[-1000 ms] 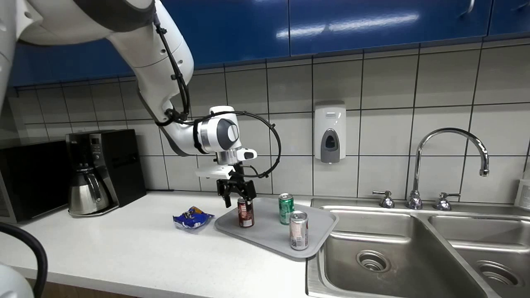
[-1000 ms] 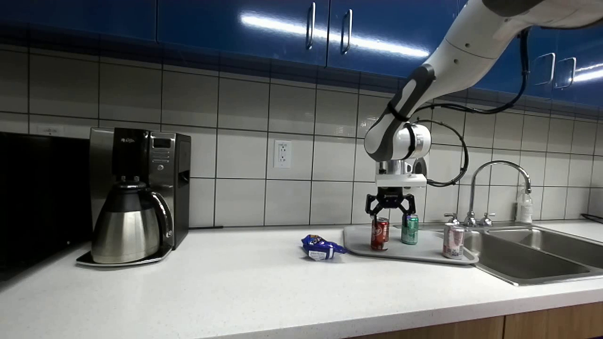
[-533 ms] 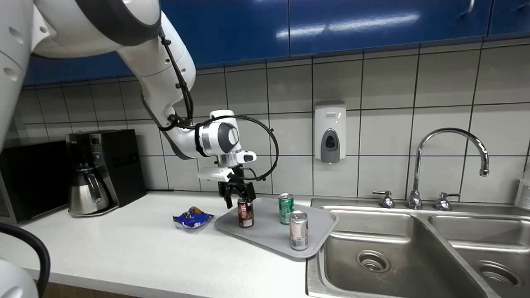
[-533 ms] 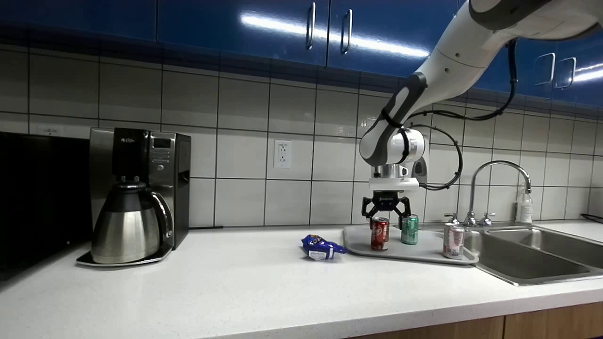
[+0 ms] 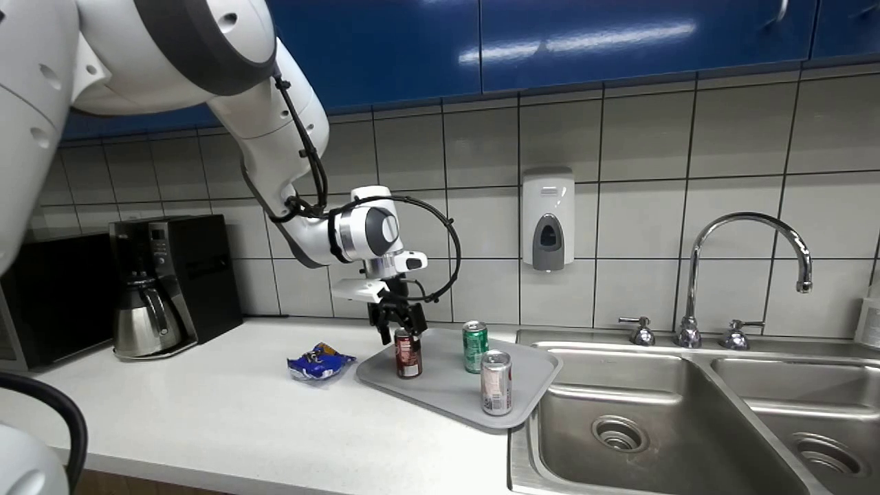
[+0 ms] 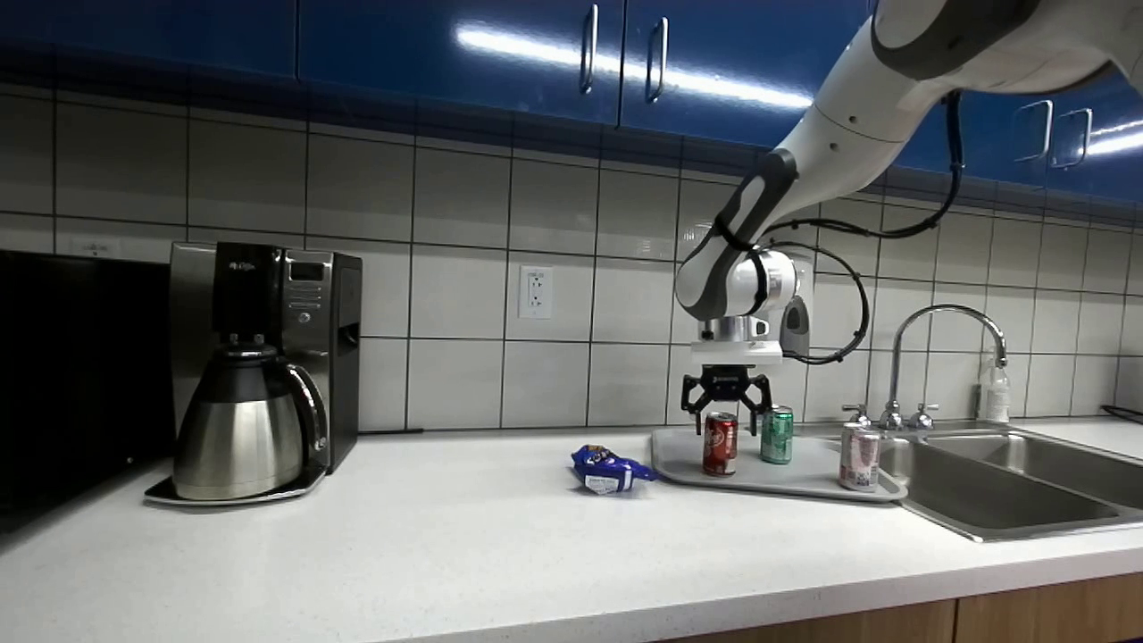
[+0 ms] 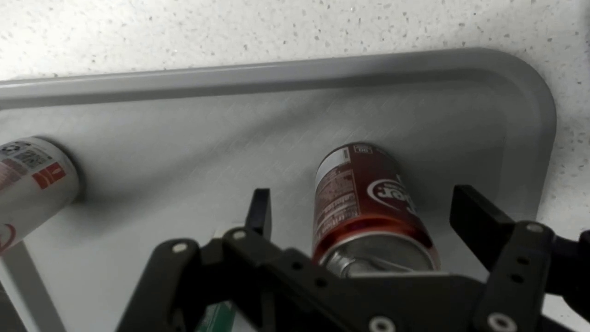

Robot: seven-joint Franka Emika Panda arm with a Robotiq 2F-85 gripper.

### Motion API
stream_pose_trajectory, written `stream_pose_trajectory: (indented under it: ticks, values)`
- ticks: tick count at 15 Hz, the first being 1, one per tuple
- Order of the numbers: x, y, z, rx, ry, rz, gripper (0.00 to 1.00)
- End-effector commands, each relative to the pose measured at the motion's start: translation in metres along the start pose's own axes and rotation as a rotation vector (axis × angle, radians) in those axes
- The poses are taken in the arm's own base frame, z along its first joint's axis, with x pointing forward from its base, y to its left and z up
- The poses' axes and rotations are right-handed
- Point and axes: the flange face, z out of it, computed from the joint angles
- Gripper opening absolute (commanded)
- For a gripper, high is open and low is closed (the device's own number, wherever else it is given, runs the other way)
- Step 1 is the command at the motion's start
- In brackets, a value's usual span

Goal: Move the soda cans to the counter

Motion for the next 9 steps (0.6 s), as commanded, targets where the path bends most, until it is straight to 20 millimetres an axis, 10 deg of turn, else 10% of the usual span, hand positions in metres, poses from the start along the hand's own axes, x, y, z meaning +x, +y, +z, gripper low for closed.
stream_pose_trajectory:
  ticks: [1, 9]
  values:
    - [0.011, -0.005, 0.0, -0.014, 0.003, 0.046, 1.0]
    - [0.022, -0.006, 0.005, -0.017, 0.008, 0.067, 1.0]
